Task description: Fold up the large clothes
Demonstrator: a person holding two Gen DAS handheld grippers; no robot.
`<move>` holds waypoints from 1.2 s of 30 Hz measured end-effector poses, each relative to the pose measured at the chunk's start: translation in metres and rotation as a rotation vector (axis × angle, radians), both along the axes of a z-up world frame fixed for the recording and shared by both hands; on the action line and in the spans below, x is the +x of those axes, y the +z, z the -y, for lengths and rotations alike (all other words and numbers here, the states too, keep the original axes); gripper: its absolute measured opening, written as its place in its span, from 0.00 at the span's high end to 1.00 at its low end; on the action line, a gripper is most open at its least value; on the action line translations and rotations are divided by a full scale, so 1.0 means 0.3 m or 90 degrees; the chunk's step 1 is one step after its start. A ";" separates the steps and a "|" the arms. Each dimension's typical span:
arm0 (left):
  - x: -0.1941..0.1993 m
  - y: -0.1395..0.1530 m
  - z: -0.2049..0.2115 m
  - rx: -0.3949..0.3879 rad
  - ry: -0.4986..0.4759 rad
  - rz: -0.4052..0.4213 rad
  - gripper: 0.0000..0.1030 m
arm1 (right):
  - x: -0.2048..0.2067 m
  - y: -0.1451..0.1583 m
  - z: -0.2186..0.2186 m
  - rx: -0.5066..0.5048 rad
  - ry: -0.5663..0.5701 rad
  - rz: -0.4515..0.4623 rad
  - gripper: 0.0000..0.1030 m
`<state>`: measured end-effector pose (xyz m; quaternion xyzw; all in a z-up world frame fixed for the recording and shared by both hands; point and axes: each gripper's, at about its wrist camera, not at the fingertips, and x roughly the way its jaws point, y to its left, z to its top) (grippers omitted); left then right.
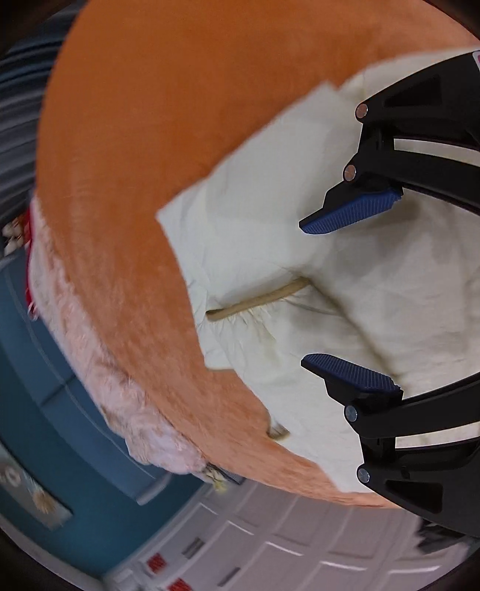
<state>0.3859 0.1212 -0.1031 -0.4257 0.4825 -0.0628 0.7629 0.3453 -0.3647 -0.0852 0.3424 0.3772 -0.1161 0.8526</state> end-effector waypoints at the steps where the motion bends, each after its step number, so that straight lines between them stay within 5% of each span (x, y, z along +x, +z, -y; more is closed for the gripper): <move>1: 0.005 0.002 0.004 0.007 -0.002 0.001 0.38 | 0.012 -0.015 0.004 0.009 -0.003 -0.005 0.37; 3: 0.024 0.011 0.011 0.030 -0.006 0.001 0.52 | 0.040 -0.032 -0.001 0.024 0.001 -0.005 0.63; 4: 0.034 0.020 0.012 0.044 -0.003 0.001 0.63 | 0.059 -0.032 -0.007 0.030 0.015 -0.007 0.84; 7: 0.039 0.065 -0.003 0.073 -0.004 0.024 0.85 | 0.050 0.061 -0.016 0.012 0.047 0.053 0.95; 12: 0.033 0.164 0.019 0.131 -0.039 0.113 0.88 | -0.130 0.286 -0.052 -0.120 0.066 0.180 0.95; 16: 0.048 0.101 0.132 0.240 -0.100 0.104 0.88 | -0.167 0.188 -0.083 -0.239 0.080 0.099 0.95; 21: 0.021 -0.012 0.153 0.264 -0.111 0.090 0.87 | -0.147 -0.041 -0.058 -0.205 0.086 -0.012 0.95; 28: -0.003 -0.039 0.190 0.323 -0.119 0.140 0.86 | -0.129 -0.094 -0.093 -0.225 0.103 -0.036 0.95; 36: -0.025 -0.046 0.195 0.333 -0.111 0.166 0.86 | -0.143 -0.118 -0.096 -0.235 0.102 -0.027 0.94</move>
